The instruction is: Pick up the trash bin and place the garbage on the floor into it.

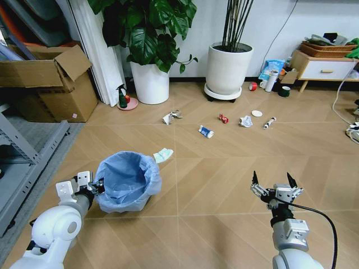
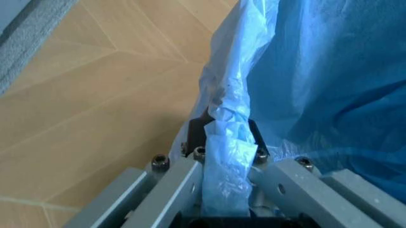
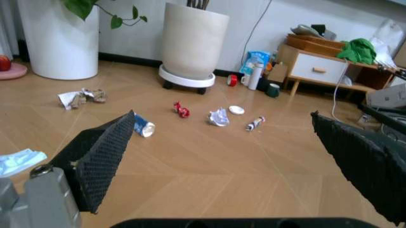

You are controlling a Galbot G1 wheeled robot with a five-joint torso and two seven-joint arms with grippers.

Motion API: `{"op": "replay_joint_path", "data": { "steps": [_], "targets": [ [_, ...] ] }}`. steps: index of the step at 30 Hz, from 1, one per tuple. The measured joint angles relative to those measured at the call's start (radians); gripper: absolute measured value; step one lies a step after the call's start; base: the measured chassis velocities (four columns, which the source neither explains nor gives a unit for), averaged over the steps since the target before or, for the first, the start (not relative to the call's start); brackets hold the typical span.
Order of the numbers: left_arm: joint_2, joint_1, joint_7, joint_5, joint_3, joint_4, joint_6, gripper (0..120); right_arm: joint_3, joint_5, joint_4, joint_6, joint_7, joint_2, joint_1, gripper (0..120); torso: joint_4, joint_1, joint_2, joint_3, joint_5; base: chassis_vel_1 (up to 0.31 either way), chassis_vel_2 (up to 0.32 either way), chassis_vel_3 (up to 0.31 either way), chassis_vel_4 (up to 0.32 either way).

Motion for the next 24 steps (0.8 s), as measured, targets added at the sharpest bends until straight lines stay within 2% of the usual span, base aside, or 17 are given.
{"op": "replay_joint_path", "data": {
  "steps": [24],
  "targets": [
    [-0.005,0.006,0.021,0.014,-0.003,0.003,-0.006,0,-0.002,-0.009,-0.004,0.008,-0.003,0.000,-0.002,100,0.0000,0.000,0.000,0.000,0.0000,-0.049,0.218,0.053,-0.225]
  ]
}}
